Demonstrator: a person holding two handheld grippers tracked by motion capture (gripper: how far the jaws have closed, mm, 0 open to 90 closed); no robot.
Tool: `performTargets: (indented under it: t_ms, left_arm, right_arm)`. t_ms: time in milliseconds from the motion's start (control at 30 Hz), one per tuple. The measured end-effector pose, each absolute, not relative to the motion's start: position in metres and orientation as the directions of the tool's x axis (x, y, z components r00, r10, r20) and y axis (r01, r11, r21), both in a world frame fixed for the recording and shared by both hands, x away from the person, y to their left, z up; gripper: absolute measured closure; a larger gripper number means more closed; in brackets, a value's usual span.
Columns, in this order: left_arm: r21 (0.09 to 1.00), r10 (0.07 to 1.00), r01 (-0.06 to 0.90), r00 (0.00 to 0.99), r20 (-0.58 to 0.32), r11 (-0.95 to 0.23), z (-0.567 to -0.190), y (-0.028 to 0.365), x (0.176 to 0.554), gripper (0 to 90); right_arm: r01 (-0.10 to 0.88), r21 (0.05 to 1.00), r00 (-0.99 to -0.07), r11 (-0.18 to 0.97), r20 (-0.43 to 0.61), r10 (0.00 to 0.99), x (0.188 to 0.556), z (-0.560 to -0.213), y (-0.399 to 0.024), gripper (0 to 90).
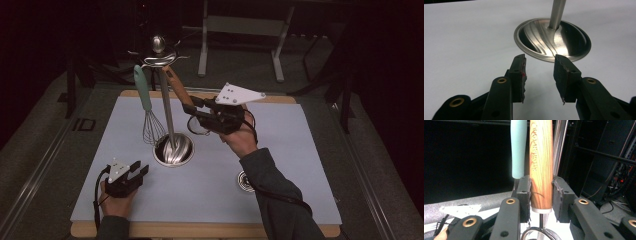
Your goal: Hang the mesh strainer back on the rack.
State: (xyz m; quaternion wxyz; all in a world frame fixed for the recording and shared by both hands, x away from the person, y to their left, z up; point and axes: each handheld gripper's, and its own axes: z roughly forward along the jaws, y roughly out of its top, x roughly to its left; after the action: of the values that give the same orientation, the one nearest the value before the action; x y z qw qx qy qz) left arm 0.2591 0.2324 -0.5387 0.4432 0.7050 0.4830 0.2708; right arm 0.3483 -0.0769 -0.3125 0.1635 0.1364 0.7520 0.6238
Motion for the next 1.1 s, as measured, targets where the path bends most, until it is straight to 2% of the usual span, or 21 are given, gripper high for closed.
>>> performTargets:
  t_ms: [567, 1100]
  left_arm:
    - [0.886, 0.920, 0.441, 0.389, -0.043, -0.145, -0.539, 0.232, 0.259, 62.3]
    - [0.886, 0.921, 0.441, 0.388, -0.040, -0.148, -0.539, 0.232, 0.259, 62.3]
  right_arm:
    - [0.047, 0.973, -0.909, 0.226, -0.052, 0.413, 0.355, -0.316, -0.059, 66.9]
    - [0.059, 0.962, -0.922, 0.265, -0.049, 0.385, 0.356, -0.315, -0.071, 69.0]
